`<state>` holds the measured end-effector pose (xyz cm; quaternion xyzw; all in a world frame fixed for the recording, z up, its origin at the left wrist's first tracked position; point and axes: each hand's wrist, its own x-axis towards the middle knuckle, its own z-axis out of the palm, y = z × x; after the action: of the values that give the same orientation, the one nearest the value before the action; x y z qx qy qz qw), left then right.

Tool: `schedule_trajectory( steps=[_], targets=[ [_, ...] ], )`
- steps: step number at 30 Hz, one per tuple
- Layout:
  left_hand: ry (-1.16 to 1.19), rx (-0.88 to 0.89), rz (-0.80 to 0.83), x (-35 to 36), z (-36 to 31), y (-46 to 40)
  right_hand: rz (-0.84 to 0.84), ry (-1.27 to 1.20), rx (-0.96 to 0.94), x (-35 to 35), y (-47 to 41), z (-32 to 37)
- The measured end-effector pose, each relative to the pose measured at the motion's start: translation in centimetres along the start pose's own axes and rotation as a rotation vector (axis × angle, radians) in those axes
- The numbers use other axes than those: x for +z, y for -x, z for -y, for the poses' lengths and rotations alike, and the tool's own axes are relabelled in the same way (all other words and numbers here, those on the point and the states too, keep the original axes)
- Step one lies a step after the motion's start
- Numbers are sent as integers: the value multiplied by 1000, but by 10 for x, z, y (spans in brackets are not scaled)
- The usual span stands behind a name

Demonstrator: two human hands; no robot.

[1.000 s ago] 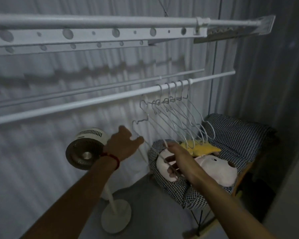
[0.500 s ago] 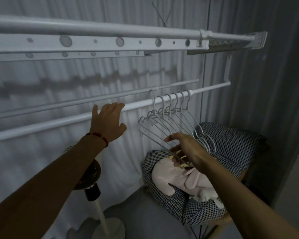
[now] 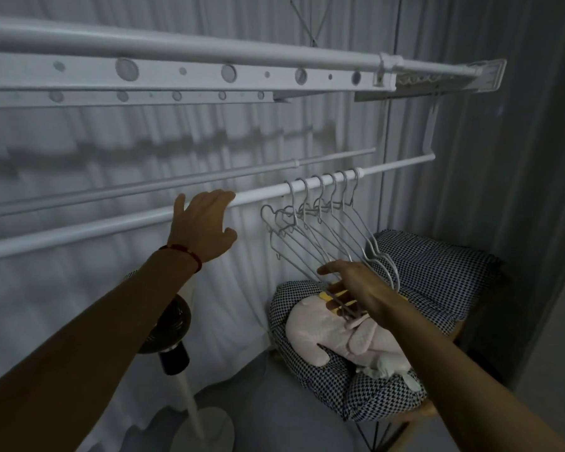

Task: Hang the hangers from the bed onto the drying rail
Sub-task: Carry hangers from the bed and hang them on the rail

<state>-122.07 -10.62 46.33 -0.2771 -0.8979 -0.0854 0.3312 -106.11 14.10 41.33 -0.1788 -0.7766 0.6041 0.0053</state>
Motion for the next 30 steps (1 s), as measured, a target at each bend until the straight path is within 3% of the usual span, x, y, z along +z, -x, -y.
schedule_trajectory(
  steps=[6,11,18,24,30],
  targets=[
    [1,-3,-4,-1,-3,1,-36,25,7,3,-2,-5],
    [60,29,-101,-4,-4,5,-78,103,-28,6,3,-13],
    [499,131,-216,-10,-71,29,-267,349,-222,5,44,-31],
    [821,264,-87,8,-186,65,-335,348,-70,-15,109,-77],
    [1010,437,270,30,-304,157,-534,434,130,-46,207,-151]
  ],
)
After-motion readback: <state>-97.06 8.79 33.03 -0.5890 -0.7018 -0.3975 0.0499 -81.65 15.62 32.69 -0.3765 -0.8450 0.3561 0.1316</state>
